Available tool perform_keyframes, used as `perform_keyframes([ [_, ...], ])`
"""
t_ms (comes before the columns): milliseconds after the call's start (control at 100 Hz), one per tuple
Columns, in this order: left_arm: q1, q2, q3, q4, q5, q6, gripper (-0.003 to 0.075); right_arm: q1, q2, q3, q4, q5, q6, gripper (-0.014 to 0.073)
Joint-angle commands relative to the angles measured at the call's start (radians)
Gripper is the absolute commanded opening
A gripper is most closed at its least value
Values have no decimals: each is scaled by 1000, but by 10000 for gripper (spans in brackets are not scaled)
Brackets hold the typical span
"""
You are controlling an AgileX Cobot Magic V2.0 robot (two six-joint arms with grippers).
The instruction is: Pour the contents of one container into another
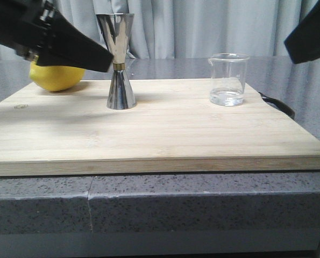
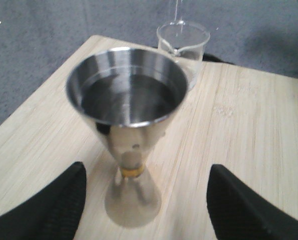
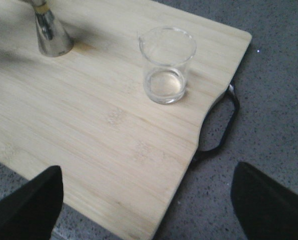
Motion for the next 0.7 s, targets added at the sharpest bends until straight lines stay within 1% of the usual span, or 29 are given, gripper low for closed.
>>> perform_keyframes([
  [0, -5, -112, -28, 100, -36, -185, 477, -5, -12, -66, -33, 37, 1, 615],
  [100, -5, -201, -28, 309, -72, -401, 477, -7, -12, -94, -62, 126, 15, 615],
  [220, -5, -317, -28, 569, -75, -692, 477, -52, -12, -130, -81, 214, 72, 615],
  [270, -5, -371, -28, 677, -73, -846, 477, -77, -12, -145, -82, 253, 76, 615],
  [290, -5, -384, -28, 723, -70, -883, 477, -88, -12, -152, -82, 264, 76, 615],
  [300, -5, -405, -28, 755, -68, -941, 477, -96, -12, -157, -82, 274, 79, 615],
  [330, -5, -425, -28, 821, -66, -1007, 477, -113, -12, -165, -82, 293, 88, 615],
  [350, -5, -445, -28, 855, -62, -1074, 477, -122, -12, -170, -84, 302, 92, 615],
  [360, -5, -458, -28, 904, -60, -1116, 477, -130, -12, -175, -84, 312, 97, 615],
  [370, -5, -465, -28, 904, -57, -1136, 477, -135, -12, -177, -84, 317, 100, 615],
  [430, -5, -523, -28, 1056, -35, -1310, 476, -176, -12, -197, -86, 363, 123, 615],
  [560, -5, -636, -28, 1225, 40, -1542, 475, -258, -25, -218, -88, 405, 141, 615],
  [690, -5, -729, -23, 1305, 97, -1699, 475, -298, -70, -216, -84, 405, 144, 615],
])
